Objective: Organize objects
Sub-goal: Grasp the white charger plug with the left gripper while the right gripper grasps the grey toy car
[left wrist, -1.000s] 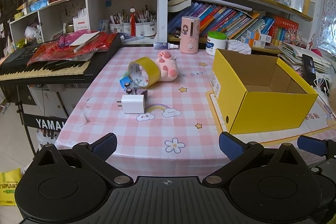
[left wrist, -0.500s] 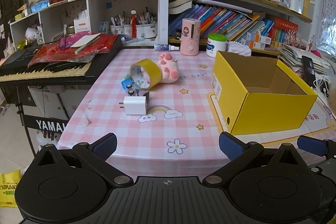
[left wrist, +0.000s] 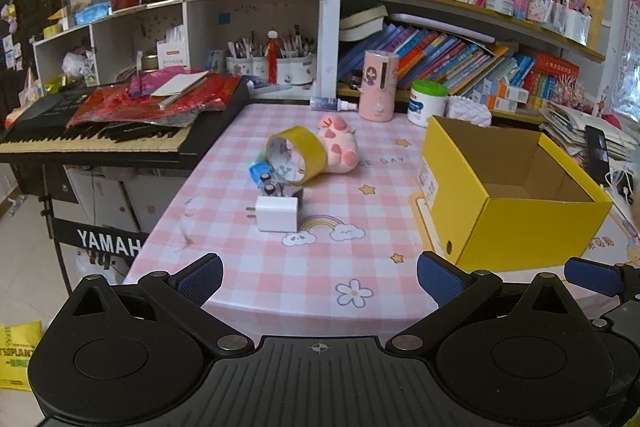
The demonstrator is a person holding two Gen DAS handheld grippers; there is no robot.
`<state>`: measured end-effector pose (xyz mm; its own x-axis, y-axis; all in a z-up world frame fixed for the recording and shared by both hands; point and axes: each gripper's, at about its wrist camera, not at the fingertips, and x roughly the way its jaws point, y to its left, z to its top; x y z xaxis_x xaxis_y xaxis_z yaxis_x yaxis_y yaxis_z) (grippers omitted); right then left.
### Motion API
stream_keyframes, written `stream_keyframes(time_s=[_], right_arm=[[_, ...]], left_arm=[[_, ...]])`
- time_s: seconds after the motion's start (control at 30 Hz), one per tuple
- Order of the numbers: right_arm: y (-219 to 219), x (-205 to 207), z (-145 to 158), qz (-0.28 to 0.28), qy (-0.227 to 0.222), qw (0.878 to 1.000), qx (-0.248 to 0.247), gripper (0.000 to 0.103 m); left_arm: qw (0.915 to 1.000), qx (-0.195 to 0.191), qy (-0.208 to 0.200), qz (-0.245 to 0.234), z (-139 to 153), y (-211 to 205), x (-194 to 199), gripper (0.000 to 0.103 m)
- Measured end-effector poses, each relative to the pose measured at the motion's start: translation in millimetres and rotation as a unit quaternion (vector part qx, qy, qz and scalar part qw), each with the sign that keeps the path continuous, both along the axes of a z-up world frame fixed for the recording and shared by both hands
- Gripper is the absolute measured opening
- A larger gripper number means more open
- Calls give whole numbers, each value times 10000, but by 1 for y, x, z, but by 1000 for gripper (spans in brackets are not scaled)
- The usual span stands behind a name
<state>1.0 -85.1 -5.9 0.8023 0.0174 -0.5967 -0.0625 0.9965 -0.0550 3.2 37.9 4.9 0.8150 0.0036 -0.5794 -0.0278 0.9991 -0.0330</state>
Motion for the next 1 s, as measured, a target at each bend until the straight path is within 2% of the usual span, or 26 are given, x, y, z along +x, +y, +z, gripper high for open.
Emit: stream_keyframes(time_s=[0.37, 0.57, 0.77, 0.87, 1.0], right_arm=[[13, 13, -4, 338, 53, 9994, -8, 103], [20, 30, -6, 639, -19, 9979, 125, 103], [28, 56, -8, 895, -36, 9958, 189, 101], [33, 73, -11, 1027, 40, 9945, 223, 93], [35, 99, -15, 1103, 75, 9934, 288, 74]], left_arm=[[9996, -3, 96, 262, -5, 13, 10, 103], [9992, 136, -68, 383, -4, 24, 22, 103], [9977, 18, -13, 680, -8, 38, 42, 103], [9960, 16, -6, 891, -10, 45, 55, 103], [9904, -25, -27, 1385, -12, 59, 74, 103]])
